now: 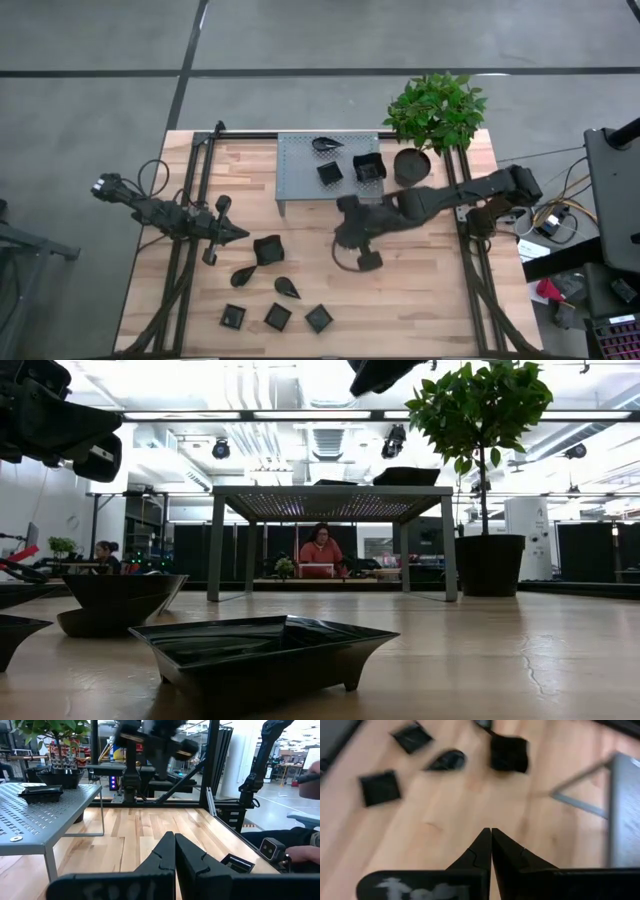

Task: Pick & Place Mini shaped plates
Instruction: Stack the black square plate on top of the black square plates on the shelf

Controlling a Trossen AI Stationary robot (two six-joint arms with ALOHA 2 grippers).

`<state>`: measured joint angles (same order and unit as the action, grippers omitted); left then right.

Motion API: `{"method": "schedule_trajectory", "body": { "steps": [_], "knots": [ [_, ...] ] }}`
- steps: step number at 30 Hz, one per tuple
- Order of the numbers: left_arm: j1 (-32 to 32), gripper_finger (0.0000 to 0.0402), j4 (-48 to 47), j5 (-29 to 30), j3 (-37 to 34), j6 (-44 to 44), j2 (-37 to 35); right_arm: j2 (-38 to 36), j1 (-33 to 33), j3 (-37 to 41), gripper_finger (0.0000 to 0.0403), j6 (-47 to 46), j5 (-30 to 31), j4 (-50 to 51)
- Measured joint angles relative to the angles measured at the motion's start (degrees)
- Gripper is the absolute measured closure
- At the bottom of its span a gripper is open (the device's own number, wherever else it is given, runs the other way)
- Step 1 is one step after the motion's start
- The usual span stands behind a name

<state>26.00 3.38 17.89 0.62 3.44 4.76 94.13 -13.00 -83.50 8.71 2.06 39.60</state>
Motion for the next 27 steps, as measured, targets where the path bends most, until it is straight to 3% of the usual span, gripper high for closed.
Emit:
{"method": "schedule_trajectory", "body": {
  "steps": [11, 17, 27],
  "knots": [
    [0.02, 0.0401, 0.02, 0.0, 0.0, 0.0, 0.02, 0.9, -7.04, 10.98, 0.0394, -4.68, -2.2, -19.42],
    [0.02, 0.0401, 0.0, 0.0, 0.0, 0.0, 0.08, 4.26, -12.11, 16.51, 0.0379, -1.15, -5.17, -37.33],
    [0.02, 0.0401, 0.01, 0.0, 0.0, 0.0, 0.36, 14.71, -16.16, 12.65, 0.0298, -2.64, -2.07, -38.92]
  ]
}}
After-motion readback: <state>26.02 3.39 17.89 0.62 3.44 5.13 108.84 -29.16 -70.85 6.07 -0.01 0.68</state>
